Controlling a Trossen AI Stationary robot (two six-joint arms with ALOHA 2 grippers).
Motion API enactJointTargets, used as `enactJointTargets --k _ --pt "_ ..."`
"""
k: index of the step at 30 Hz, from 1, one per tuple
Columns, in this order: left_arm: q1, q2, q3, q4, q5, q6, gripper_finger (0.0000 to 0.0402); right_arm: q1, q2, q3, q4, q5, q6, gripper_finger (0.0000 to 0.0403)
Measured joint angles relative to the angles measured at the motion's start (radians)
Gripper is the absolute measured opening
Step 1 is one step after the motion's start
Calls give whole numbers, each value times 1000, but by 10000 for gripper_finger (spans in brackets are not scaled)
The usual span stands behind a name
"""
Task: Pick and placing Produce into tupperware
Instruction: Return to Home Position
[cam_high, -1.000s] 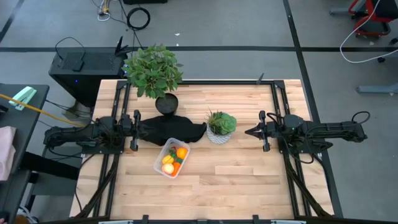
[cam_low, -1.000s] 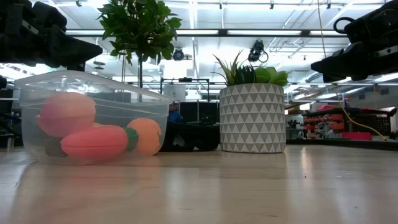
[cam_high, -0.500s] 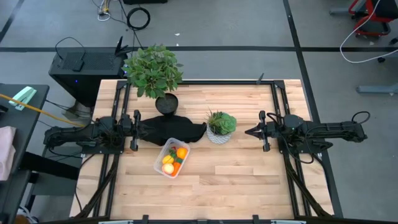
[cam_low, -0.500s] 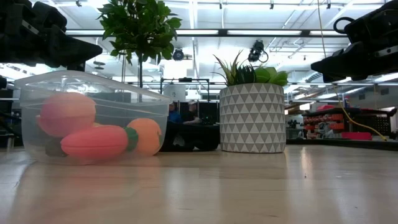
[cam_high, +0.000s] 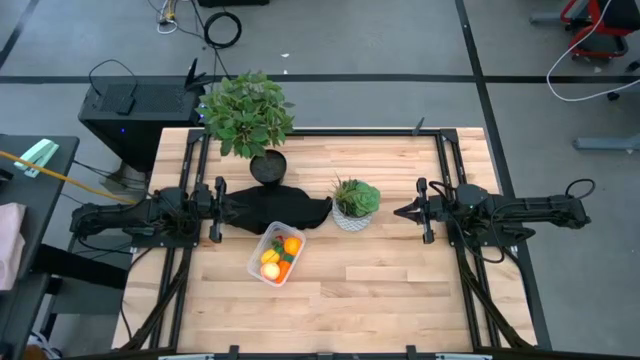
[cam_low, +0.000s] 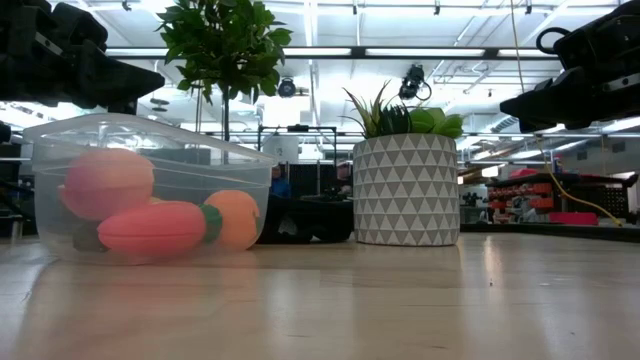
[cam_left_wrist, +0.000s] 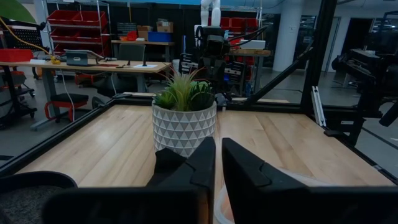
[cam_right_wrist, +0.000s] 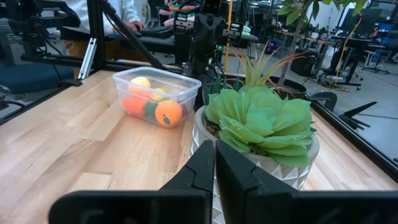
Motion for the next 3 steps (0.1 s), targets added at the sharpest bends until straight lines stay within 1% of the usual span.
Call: enactJointTargets --k 3 --pt "0 0 0 0 0 0 30 0 0 0 0 0 0 23"
